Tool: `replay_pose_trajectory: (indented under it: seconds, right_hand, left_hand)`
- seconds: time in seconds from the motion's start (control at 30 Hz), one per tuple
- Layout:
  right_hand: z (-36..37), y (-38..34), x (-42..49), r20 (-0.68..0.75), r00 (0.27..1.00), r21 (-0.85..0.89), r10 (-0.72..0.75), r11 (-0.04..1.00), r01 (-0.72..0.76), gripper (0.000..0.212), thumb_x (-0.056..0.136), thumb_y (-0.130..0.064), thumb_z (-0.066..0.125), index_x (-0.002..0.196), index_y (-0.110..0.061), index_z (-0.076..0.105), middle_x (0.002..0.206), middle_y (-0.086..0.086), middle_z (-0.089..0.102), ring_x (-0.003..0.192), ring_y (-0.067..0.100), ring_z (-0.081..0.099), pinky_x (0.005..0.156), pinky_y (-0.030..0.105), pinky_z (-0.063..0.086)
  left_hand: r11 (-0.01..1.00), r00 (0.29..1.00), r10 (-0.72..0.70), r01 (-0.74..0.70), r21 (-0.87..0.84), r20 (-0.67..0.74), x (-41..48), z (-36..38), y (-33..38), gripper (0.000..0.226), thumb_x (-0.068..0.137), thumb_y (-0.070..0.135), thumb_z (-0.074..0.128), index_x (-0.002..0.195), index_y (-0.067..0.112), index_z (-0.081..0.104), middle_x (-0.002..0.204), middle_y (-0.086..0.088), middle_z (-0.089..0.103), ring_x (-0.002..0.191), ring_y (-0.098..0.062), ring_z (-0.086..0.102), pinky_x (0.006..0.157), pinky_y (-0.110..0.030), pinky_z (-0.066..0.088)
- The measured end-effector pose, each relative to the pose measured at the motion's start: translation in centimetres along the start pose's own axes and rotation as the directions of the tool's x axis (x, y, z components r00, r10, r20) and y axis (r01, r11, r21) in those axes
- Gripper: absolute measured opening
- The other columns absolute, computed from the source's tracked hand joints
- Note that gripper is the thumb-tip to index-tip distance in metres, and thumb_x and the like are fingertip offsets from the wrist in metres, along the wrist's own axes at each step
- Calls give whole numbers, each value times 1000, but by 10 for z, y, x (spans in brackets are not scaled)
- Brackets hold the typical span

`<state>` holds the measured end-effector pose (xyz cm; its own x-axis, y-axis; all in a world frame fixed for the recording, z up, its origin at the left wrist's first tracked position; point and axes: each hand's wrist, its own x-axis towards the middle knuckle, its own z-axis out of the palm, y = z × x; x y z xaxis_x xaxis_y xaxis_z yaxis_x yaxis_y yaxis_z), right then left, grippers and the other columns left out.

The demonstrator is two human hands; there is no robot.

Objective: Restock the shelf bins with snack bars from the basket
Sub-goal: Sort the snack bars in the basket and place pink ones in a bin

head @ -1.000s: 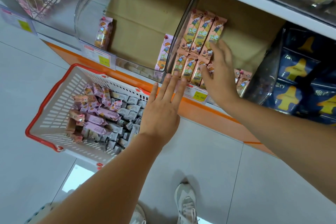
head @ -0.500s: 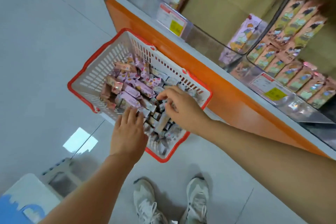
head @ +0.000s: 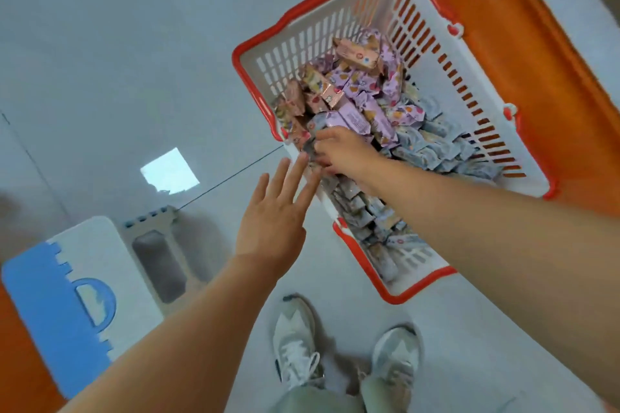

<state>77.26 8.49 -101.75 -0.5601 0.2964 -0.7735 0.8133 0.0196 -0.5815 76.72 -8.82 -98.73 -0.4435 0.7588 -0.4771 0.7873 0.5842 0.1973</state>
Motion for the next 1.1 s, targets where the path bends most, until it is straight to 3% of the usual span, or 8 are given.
replay_pose_trajectory:
  seconds: [0.17,0.27,0.4,0.6,0.7,0.93,1.0,1.1]
  right_hand:
    - [22,-3,27,62,989,289,135,946,-148,11,99,-30,50,104,-23,57,92,-5,60,81,13,55,62,24,42]
    - [26,-6,31,68,972,450,225,863,-231,21,101,-28,48,85,-19,59,70,-8,61,59,5,56,50,19,41]
    - [33,-12,36,-98,957,518,271,835,-184,31,86,-32,69,103,-6,69,91,4,71,78,19,66,68,32,54]
    - [11,-11,28,-447,850,401,280,912,-89,15,76,-18,80,88,-9,76,84,6,73,79,24,71,78,39,60]
    - [-11,-1,17,-482,862,300,158,954,-8,14,79,-8,75,81,-19,66,89,4,70,86,25,69,82,43,58]
    - [-72,19,-40,-422,902,351,90,934,71,24,92,-5,60,115,-7,67,111,11,68,96,21,66,91,41,55]
    - [-96,20,-64,-435,897,430,86,894,123,21,95,-3,56,113,-1,66,111,13,67,87,15,68,82,32,59]
    - [-133,20,-107,-439,898,482,18,849,219,18,97,-1,50,102,1,67,112,20,65,83,19,69,68,25,59]
  left_hand:
    - [997,995,36,-42,-72,-89,1,15,-6,93,88,7,45,151,28,-20,154,0,-32,147,-26,-21,117,-41,-14]
    - [994,991,44,-56,-89,-127,1,19,-8,93,87,5,47,153,27,-15,155,0,-29,147,-27,-19,116,-41,-15]
    - [995,992,42,-51,-81,-118,1,19,-8,92,89,6,48,153,27,-15,156,-1,-28,146,-26,-23,117,-42,-15]
    - [999,998,34,-36,-37,-59,1,12,-9,92,90,8,45,150,29,-22,153,1,-35,144,-25,-27,119,-43,-14]
    - [1000,1000,18,-18,13,-13,1,6,-7,91,93,10,43,148,29,-26,151,1,-38,144,-25,-29,120,-43,-12]
    - [991,992,-66,52,125,106,2,-32,17,80,97,20,39,151,25,-20,158,-6,-27,145,-27,-25,116,-40,-15]
    - [994,993,-96,93,54,69,5,-49,31,77,96,20,40,154,23,-11,161,-6,-18,148,-26,-18,116,-37,-12]
    - [963,986,-112,77,-257,-124,13,-82,62,67,98,24,44,155,21,9,162,-4,10,147,-27,14,118,-41,16]
